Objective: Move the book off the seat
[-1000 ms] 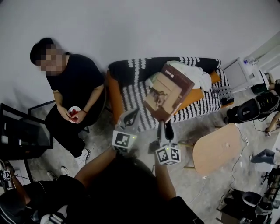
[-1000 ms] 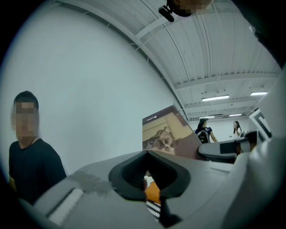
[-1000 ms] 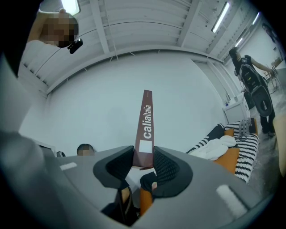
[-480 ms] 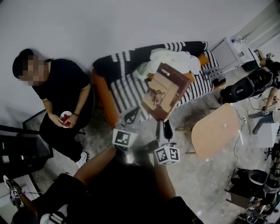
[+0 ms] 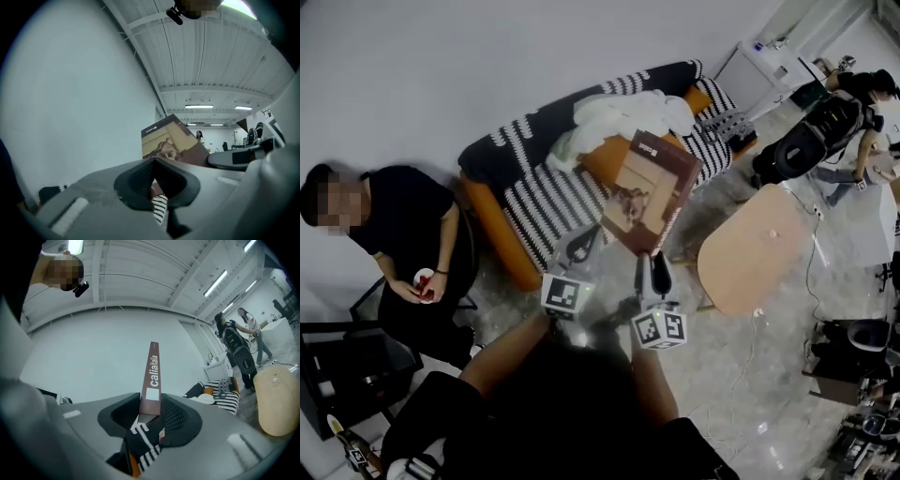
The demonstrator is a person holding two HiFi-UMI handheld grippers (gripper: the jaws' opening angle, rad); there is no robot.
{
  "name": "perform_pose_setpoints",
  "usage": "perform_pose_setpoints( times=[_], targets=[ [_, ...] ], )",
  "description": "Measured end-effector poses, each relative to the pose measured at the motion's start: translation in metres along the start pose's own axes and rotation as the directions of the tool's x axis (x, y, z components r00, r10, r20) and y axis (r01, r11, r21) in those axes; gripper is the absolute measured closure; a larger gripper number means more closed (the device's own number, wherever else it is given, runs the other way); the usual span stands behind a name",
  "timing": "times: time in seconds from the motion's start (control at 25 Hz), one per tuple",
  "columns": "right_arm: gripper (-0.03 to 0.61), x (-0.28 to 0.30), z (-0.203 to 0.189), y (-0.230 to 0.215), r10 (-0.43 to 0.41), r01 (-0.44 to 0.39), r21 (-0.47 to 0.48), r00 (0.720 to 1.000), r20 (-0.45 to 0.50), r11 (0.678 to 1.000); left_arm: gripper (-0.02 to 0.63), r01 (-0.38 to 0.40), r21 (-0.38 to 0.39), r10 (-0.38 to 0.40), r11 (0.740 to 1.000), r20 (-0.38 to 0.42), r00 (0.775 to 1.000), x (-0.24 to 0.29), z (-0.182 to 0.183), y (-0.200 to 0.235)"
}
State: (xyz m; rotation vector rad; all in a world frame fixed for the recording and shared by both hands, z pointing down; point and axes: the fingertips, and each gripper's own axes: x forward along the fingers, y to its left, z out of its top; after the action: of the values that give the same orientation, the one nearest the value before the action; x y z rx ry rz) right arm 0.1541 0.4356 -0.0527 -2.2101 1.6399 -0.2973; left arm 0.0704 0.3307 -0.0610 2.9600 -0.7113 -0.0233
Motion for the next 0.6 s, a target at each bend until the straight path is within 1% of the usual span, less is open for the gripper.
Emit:
perform_pose_setpoints(
  times=[0.32,0.52,0.6],
  targets=[
    [0.431,-0.021,0.032,-0.079,-0.092,0.091,0.023,0.995,0.049,0.996,0.607,0.114,0.017,-0.114,0.993,-0.014,0.993,0.062,-0.004,-0.075],
    [0.433,-0.044,0.052,-0.137,-0.161,0.159,0.033,0.985,0.069,0.987,0.607,0.188,0.029,-0.187,0.982,-0.041,0.982,0.099,-0.012,-0.135],
    [0.433,-0.055,0.056,-0.16,-0.189,0.187,0.029,0.98,0.06,0.982,0.607,0.218,0.029,-0.216,0.976,-0.052,0.975,0.113,-0.017,-0.159]
  ],
)
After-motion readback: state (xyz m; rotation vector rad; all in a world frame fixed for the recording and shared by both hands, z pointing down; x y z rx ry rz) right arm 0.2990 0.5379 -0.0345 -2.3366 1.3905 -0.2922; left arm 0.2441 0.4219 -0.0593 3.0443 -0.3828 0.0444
